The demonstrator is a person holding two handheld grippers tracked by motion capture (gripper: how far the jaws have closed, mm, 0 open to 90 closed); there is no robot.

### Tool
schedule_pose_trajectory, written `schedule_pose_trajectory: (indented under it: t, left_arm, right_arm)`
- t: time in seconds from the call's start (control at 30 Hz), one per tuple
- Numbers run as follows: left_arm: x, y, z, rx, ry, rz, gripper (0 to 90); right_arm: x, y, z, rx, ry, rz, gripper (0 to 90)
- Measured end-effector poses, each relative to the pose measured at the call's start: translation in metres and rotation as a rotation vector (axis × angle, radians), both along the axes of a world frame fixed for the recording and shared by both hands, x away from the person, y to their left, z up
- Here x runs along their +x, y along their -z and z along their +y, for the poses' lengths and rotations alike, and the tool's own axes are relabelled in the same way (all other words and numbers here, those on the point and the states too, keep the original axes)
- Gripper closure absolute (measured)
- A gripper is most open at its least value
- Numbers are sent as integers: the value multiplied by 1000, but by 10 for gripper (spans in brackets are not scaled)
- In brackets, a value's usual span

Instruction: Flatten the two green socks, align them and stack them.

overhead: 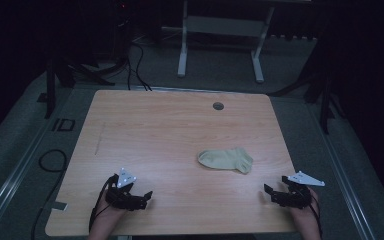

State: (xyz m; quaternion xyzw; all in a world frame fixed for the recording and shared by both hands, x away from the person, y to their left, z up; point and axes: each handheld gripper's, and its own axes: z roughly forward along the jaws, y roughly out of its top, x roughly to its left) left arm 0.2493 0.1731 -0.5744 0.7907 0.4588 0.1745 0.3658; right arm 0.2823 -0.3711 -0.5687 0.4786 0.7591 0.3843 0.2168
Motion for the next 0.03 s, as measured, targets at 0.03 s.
schedule_pose_trajectory:
  t: [0.03]
  left_arm:
    - [0, 1, 1, -9, 0, 5, 40]
  right_arm:
    - [0, 0, 0, 1, -2, 1, 150]
